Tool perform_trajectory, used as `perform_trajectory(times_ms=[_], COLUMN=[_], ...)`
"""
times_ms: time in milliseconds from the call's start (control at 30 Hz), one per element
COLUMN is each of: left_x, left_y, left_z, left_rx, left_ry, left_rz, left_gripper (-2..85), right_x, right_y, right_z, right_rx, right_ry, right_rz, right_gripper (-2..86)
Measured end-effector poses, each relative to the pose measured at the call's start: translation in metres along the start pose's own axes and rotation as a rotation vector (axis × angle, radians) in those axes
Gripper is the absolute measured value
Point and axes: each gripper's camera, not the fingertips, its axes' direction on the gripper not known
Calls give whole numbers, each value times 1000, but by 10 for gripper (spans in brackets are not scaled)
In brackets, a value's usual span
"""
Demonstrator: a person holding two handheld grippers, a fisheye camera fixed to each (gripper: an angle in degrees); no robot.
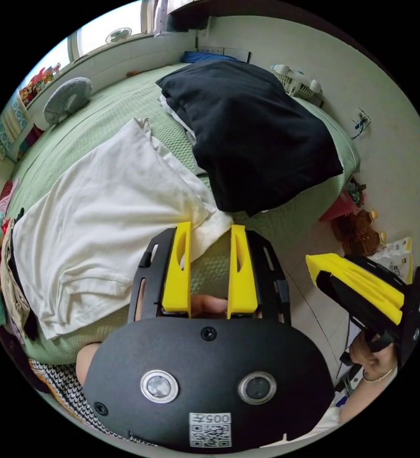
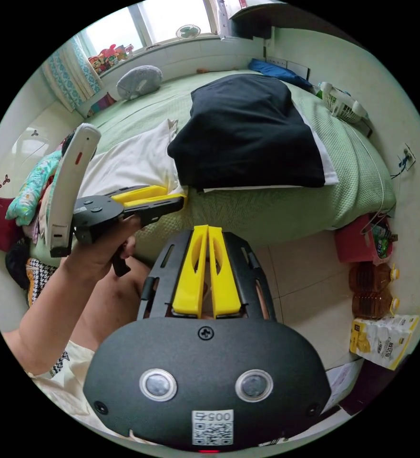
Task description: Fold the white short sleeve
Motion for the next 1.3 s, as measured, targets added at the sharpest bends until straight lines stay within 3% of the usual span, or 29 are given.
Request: perform_trajectory(times_ms=[367,667,867,1300], left_x=[-32,-65,-85,-126], left_y=[5,28,45,76], left_z=[-28,-70,-82,-104], left_rx=[47,133,159,186], left_ry=[129,134,140,209], left_rz=[-131,-138,-144,-132], left_gripper=[33,29,28,30], right_x=[5,-16,-19,9], right_y=[-46,-176,-282,-420], right_z=[24,44,125,275], right_rx=[22,141,-58,-252], right_ry=[3,-50,-232,-414], right_rz=[-54,-267,-329,-87], right_gripper=[-11,-12,29,52])
